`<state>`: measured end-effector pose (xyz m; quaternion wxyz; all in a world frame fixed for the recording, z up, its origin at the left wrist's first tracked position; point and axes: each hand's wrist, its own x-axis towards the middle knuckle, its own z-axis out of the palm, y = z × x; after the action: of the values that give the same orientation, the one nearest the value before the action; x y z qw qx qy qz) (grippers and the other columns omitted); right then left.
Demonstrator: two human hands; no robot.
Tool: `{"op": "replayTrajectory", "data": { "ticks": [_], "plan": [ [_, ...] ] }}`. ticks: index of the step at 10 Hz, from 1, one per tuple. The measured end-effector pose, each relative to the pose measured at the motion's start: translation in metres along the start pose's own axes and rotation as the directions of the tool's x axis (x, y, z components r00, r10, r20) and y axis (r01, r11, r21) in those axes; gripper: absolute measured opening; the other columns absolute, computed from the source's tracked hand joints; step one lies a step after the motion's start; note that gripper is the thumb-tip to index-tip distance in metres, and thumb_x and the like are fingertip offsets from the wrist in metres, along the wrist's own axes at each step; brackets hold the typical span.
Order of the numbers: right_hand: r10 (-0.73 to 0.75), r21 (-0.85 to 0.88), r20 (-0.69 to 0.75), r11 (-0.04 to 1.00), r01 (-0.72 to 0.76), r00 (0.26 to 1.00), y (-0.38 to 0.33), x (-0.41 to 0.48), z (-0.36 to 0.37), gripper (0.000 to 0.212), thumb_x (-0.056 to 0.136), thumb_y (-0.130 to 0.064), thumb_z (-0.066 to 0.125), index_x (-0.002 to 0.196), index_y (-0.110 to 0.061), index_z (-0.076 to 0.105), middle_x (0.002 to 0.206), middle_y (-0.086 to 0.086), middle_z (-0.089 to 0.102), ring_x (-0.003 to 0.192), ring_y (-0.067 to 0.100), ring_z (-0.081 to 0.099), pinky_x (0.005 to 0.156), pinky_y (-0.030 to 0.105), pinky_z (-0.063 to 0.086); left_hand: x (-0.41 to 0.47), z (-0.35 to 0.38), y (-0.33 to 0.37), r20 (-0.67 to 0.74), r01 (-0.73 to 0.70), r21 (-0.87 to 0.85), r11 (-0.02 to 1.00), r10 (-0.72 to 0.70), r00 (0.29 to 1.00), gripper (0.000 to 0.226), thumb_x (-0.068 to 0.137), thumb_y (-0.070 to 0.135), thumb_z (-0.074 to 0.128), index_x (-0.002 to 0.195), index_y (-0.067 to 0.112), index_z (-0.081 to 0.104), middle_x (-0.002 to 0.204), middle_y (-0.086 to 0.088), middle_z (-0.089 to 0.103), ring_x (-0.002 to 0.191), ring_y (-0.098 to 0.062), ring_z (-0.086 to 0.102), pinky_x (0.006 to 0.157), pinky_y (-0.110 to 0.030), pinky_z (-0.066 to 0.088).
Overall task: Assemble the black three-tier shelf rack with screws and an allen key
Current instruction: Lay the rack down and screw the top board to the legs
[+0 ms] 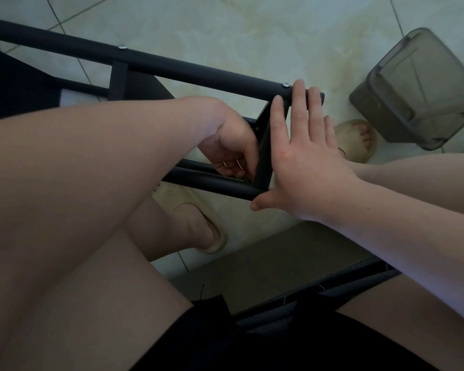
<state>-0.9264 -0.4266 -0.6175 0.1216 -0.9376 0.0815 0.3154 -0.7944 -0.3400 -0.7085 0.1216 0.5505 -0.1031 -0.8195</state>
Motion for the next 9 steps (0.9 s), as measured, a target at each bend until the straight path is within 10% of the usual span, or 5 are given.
{"op": "replayTrajectory", "data": {
  "ticks": [9],
  "plan": [
    [0.004, 0.0, 0.012, 1.0, -0.004, 1.0, -0.0016, -0.0012, -0.0029, 0.157, 0.061, -0.073, 0.081, 0.155, -0.004, -0.024, 0.158, 0.026, -0.035, 0.148, 0.045, -0.029, 0.124, 0.06, -0.001, -0.0038, 0.0004, -0.0021, -0.016, 0.028, 0.023, 0.999, -0.028, 0.999, 0.023, 0.071, 0.022, 0.075, 0.093, 0.017, 0.071, 0.074, 0.007, 0.069, 0.06, -0.008, 0.054, 0.065, -0.022, 0.045]
  ]
}}
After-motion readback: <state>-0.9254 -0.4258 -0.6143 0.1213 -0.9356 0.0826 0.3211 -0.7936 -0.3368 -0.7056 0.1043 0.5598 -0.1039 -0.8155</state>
